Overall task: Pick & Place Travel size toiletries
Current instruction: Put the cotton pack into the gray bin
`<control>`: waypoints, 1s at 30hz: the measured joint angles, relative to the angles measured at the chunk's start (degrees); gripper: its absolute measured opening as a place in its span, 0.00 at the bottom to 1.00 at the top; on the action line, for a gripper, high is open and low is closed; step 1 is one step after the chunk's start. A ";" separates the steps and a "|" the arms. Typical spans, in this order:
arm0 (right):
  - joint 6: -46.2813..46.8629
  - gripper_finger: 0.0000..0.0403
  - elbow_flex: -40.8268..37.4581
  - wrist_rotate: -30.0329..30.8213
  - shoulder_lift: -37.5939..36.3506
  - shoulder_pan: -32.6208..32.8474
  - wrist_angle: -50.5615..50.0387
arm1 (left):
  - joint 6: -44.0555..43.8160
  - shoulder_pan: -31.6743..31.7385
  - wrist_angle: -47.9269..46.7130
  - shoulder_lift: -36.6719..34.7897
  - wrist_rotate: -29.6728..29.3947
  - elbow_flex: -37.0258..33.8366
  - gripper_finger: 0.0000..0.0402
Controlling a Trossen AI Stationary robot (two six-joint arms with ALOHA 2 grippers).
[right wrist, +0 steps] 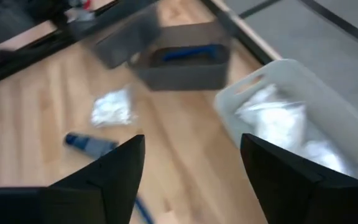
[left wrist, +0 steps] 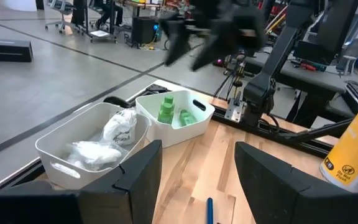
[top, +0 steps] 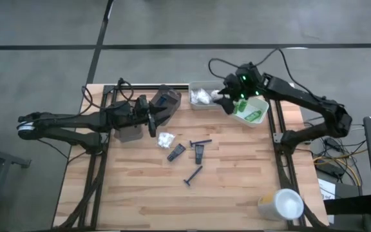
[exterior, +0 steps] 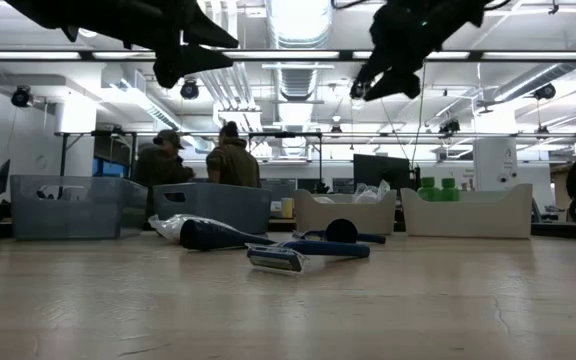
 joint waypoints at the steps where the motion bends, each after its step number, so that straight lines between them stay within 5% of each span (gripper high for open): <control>1: -0.01 0.63 -1.36 0.01 -1.46 1.06 0.20 | 0.00 0.00 -0.13 0.00 0.00 0.00 0.51; 16: 3.69 0.55 -21.75 -0.03 -19.25 14.98 21.55 | 0.05 0.00 -5.40 0.00 0.72 -0.04 0.51; 30: 5.02 0.48 -22.46 -0.43 -13.38 22.30 24.54 | 2.96 -0.20 -9.26 0.00 2.82 -0.07 0.51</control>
